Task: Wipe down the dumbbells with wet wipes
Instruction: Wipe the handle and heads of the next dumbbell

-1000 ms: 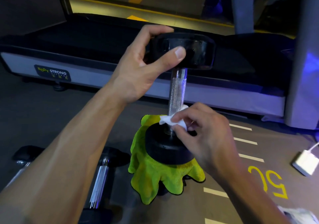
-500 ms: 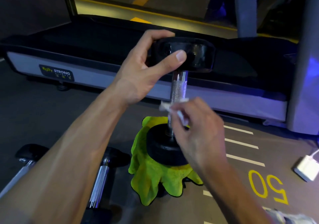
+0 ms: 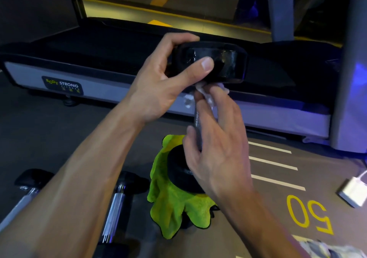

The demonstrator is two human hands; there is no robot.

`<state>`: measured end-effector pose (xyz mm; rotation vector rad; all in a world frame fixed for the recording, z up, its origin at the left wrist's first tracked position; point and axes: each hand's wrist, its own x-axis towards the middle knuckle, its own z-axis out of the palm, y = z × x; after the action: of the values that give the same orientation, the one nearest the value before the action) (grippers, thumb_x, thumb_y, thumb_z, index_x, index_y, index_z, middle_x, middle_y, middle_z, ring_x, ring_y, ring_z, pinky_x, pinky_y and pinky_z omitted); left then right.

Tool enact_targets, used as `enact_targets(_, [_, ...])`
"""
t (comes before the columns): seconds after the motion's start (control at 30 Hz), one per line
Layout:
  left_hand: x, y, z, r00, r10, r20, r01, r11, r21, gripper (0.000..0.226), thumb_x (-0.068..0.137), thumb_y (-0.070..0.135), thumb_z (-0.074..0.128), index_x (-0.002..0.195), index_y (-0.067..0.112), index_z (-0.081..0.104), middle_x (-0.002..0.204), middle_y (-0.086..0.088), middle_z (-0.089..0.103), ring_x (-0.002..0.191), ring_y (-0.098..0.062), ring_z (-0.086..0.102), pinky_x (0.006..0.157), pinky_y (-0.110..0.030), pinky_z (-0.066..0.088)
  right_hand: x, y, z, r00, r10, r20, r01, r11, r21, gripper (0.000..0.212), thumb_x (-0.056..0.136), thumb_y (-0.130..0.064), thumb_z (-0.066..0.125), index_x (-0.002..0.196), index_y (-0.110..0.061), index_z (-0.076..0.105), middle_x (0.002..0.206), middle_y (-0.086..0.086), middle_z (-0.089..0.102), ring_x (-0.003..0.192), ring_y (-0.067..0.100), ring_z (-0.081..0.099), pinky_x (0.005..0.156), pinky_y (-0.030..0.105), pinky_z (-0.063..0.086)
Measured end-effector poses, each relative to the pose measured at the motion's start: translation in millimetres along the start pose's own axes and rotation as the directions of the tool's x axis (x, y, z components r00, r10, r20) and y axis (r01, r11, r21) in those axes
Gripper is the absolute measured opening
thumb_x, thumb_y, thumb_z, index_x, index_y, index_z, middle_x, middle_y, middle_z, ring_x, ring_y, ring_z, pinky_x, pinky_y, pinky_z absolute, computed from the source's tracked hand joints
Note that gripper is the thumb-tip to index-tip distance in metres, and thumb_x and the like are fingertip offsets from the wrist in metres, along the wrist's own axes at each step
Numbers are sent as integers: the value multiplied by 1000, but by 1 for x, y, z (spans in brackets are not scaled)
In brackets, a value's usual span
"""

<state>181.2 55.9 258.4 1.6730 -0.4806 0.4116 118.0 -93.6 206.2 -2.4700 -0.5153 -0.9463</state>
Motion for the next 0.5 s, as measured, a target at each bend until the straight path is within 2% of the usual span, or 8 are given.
enact_targets(0.17, [0, -1, -1, 1000, 0, -2, 0, 1000, 2, 47, 85, 51, 73, 126, 35, 58, 119, 11, 64, 111, -6, 63, 100, -29, 52, -32, 1, 3, 994, -83, 77, 88, 994, -60, 43, 89, -17, 61, 130, -7, 65, 139, 4, 58, 127, 23, 50, 108, 39, 44])
enact_targets(0.33, [0, 0, 0, 1000, 6, 8, -6, 1000, 9, 46, 86, 51, 74, 126, 35, 59, 119, 11, 64, 112, -7, 64, 98, -31, 54, 7, -4, -1, 1000, -25, -17, 22, 986, -167, 44, 92, -25, 58, 131, -5, 63, 136, 9, 55, 130, 28, 46, 110, 39, 40])
enact_targets(0.43, [0, -1, -1, 1000, 3, -16, -2, 1000, 15, 46, 84, 53, 75, 125, 37, 60, 120, 11, 65, 115, -11, 64, 106, -40, 53, -18, -8, -2, 995, -46, 90, 65, 974, -216, 45, 94, -31, 56, 133, -8, 63, 137, 5, 56, 127, 24, 48, 106, 37, 41])
enact_targets(0.5, [0, -2, -1, 1000, -9, -19, 10, 1000, 20, 45, 83, 54, 75, 123, 39, 60, 120, 12, 66, 115, -11, 64, 107, -41, 52, -45, -5, -1, 987, -73, 145, 99, 979, -179, 41, 95, -32, 55, 127, -9, 67, 130, 4, 61, 117, 26, 55, 99, 37, 45])
